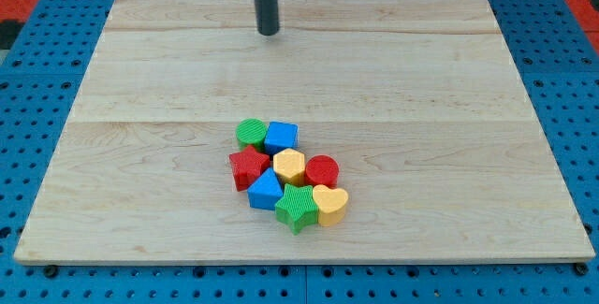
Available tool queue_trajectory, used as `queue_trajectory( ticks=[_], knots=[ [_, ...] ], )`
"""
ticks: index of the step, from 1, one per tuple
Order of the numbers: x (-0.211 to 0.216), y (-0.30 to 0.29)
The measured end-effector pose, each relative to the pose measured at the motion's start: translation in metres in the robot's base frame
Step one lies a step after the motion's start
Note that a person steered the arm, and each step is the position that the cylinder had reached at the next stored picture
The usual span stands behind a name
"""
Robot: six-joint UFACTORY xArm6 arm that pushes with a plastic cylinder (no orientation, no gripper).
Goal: Slightly push the green circle along the red circle towards the blue cube
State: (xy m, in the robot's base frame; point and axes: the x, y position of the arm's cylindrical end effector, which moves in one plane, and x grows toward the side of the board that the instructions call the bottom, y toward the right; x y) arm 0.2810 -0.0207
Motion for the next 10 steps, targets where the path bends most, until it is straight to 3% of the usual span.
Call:
queue_trajectory(
  ticks=[1, 3, 4, 5, 8, 9, 10],
  knots=[
    [0.004, 0.093],
    [0.011, 0.1],
    [0.042, 0.116],
    [0.08, 0.14],
    [0.288, 0.177],
    [0.337, 0.173],
    [0.338, 0.15]
  ],
)
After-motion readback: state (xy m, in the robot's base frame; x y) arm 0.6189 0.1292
